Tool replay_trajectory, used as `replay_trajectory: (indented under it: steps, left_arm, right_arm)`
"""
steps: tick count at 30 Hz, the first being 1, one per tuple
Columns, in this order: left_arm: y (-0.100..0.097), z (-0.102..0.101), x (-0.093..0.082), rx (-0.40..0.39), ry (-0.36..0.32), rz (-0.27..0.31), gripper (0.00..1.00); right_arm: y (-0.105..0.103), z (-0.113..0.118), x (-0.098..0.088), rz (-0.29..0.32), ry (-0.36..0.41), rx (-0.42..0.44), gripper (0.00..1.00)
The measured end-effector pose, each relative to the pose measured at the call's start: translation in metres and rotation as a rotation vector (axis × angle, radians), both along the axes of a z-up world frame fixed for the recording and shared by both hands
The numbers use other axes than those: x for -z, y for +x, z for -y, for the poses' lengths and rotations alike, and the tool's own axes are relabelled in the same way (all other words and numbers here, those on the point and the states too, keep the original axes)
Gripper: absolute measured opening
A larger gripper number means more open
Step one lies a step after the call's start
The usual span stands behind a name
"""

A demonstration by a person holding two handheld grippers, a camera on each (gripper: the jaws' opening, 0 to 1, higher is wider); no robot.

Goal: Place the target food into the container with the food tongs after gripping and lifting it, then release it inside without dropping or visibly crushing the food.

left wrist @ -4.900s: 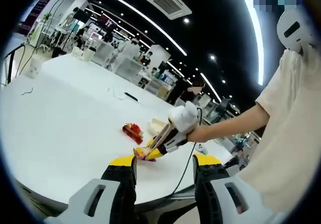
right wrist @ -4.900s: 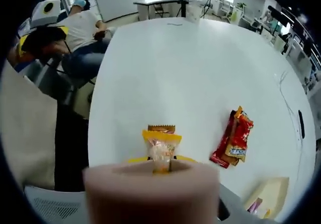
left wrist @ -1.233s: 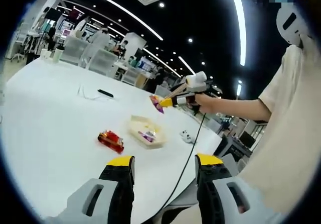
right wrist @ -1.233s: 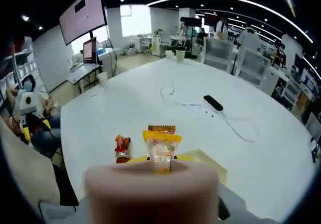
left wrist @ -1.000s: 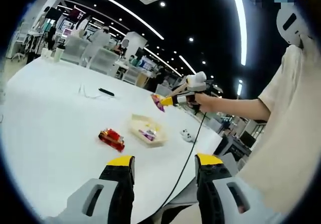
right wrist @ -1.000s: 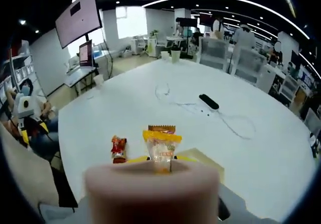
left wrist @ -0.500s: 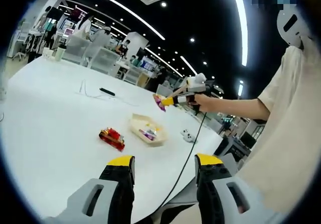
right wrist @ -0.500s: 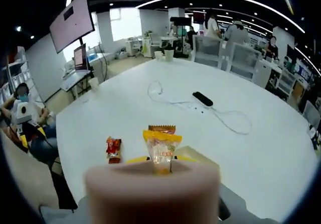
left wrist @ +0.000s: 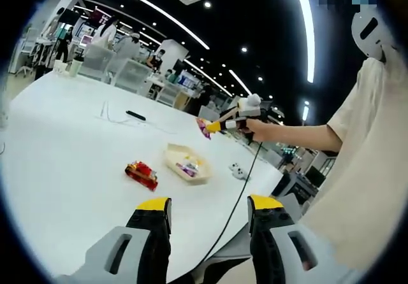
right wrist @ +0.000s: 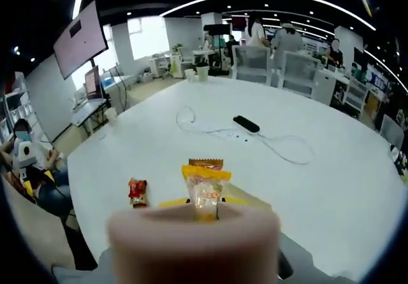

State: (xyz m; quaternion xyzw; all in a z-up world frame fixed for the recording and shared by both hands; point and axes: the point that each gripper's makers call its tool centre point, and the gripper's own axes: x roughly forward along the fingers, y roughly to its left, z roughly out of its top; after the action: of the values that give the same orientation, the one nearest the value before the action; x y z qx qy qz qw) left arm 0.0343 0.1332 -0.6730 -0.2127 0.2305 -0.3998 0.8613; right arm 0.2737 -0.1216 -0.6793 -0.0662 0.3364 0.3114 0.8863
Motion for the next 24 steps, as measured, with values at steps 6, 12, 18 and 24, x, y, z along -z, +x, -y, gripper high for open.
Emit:
replay_trajectory:
  steps: [6, 12, 18, 24]
  left_arm:
    - [0.001, 0.001, 0.0, -0.001, -0.002, -0.001, 0.48]
    - [0.001, 0.002, 0.001, 0.006, -0.002, -0.001, 0.48]
    - [0.002, 0.002, 0.0, 0.007, -0.005, 0.002, 0.48]
    - [0.0, 0.003, 0.001, 0.007, -0.006, -0.001, 0.48]
  right_arm:
    - [0.004, 0.007, -0.002, -0.005, 0.039, 0.035, 0.17]
    - [0.003, 0.009, -0.003, -0.008, 0.042, 0.044, 0.18]
    - [0.003, 0.011, -0.002, -0.009, 0.034, 0.042, 0.18]
    - [0.003, 0.01, -0.004, 0.002, 0.036, 0.04, 0.19]
